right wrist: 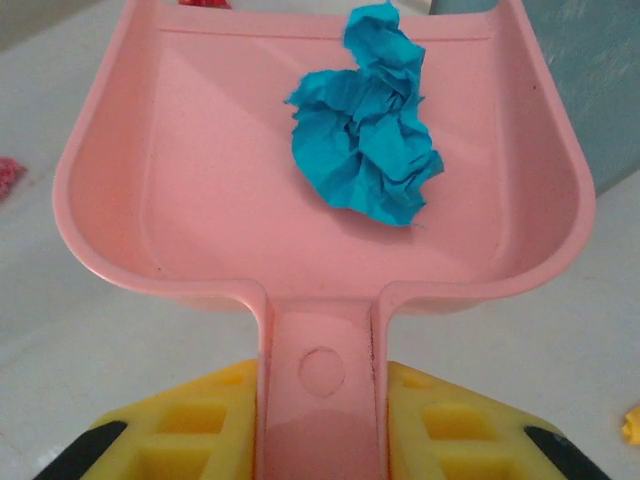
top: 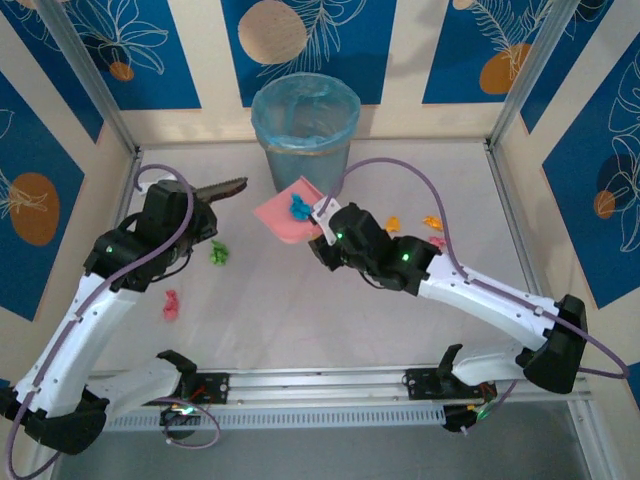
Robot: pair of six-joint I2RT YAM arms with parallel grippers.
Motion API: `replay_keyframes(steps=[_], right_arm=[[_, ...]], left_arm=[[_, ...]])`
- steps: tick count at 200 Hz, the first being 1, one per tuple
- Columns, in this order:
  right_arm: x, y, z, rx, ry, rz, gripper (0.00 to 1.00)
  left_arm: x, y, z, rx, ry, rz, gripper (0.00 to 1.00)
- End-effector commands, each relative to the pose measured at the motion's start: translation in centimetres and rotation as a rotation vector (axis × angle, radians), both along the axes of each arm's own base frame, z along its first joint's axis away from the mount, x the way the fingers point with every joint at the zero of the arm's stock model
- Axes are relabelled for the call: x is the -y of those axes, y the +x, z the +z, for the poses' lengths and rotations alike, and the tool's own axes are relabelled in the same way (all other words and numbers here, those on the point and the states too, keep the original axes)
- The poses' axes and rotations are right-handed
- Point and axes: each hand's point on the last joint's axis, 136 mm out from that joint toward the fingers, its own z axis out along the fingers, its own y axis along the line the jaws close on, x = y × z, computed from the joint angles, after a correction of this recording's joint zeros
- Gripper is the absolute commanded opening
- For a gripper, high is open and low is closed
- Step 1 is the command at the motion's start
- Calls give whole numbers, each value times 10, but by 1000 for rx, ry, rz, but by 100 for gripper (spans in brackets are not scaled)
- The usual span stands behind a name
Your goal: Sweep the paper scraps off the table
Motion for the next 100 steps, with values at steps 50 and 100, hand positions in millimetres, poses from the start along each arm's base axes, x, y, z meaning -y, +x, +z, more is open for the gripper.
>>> replay_keyframes(steps=[50, 100], right_arm=[[-24, 45, 85, -6, 84, 15, 0], [-43, 97, 113, -69, 155, -4, 0]], left_arm=[[15, 2, -21, -61, -106, -3, 0], [21, 3, -25, -68, -139, -17, 0]])
